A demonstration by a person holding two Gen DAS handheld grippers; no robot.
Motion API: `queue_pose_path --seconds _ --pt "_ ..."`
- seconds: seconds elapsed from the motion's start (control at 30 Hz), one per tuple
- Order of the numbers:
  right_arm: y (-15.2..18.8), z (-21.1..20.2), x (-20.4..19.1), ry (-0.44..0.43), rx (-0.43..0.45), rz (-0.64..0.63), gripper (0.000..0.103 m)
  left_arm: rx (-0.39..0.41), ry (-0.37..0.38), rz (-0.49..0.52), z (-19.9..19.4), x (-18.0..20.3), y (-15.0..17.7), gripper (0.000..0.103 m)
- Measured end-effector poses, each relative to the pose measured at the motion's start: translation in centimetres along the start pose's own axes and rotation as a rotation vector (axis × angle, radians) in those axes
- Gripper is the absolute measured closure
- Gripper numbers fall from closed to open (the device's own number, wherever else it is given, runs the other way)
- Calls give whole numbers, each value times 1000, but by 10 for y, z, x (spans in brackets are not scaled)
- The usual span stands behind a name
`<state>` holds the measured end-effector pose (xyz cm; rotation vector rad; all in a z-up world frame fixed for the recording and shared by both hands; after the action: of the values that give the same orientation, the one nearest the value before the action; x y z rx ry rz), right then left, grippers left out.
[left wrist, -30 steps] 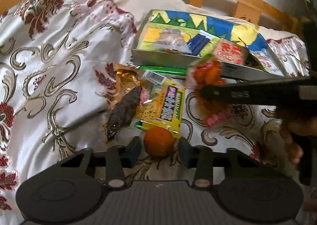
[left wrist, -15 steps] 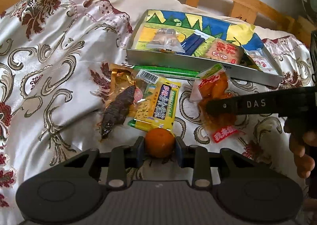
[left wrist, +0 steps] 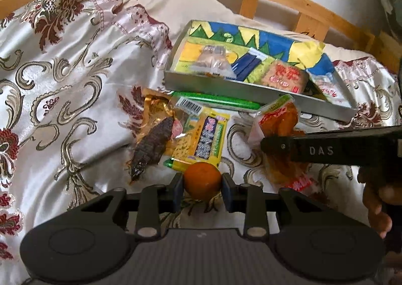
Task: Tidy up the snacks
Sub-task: 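Close the left tool on the mandarin orange while the right tool lifts the sausage bag, then carry the mandarin and sausage bag to the tray and lower them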
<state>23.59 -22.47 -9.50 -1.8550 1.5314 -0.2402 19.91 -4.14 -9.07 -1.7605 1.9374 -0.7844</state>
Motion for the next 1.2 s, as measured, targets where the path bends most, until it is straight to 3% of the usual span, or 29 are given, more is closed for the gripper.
queue_pose_path --seconds 0.5,0.73,0.97,1.2 --pt "-6 -87 -11 -1 218 28 70 145 76 -34 -34 7 -16 68" --pt "-29 -100 -4 23 352 16 70 240 114 -90 -42 17 -49 68" --pt "-54 -100 25 73 448 69 70 349 141 -107 -17 35 -98 68" --pt "-75 -82 59 152 498 77 70 381 156 -105 24 43 -128 68"
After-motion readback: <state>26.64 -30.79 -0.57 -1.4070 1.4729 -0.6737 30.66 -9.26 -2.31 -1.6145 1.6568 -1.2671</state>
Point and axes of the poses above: each gripper's, at about its wrist camera, not at the fingertips, and z roughly the way its jaws point, x to its right, y to its underside, the point moved 1 cm from there along z, roughly the way its jaws point, and after that the axes turned 6 degrees about -y, right-handed, at the moved point
